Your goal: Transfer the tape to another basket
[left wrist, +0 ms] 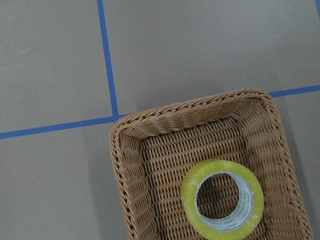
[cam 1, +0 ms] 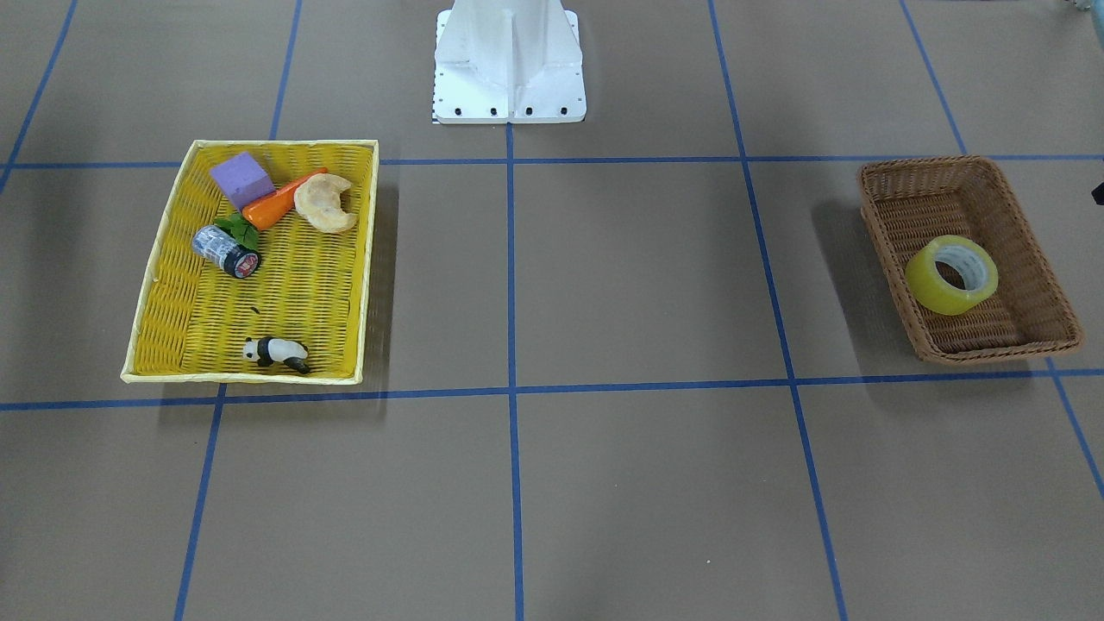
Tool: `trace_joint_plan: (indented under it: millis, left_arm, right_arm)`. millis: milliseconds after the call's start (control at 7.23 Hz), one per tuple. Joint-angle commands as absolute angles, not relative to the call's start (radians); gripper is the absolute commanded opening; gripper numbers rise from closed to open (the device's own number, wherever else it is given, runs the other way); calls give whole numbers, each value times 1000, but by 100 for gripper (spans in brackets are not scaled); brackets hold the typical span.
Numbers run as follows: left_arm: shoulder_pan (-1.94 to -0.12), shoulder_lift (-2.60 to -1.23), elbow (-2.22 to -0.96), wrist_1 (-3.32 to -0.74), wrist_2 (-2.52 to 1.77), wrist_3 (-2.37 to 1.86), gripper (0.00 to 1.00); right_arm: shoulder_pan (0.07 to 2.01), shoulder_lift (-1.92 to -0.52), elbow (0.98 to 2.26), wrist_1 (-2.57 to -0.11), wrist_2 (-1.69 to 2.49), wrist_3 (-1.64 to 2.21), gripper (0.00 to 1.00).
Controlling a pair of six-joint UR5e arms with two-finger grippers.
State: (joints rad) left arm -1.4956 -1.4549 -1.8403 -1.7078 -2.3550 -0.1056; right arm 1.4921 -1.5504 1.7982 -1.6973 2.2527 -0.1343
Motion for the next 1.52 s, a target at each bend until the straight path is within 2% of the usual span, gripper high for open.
trace_joint_plan:
  millis: [0,830,1383]
  left_arm:
    - [-1496,-1450,-1838,-1698,-2295,-109,99]
    - [-1496,-1436,-1816,-1698,-2344,-198,99]
    - [-1494,-1422,-1845,-1651,-2346,-186,99]
  right_arm:
    - [1479,-1549,1782,-1720,2258,-133,100]
    - [1479,-1563,1786,-1720,2318,-133,100]
    - [1477,-1563,1784,-1720,2315,-133,100]
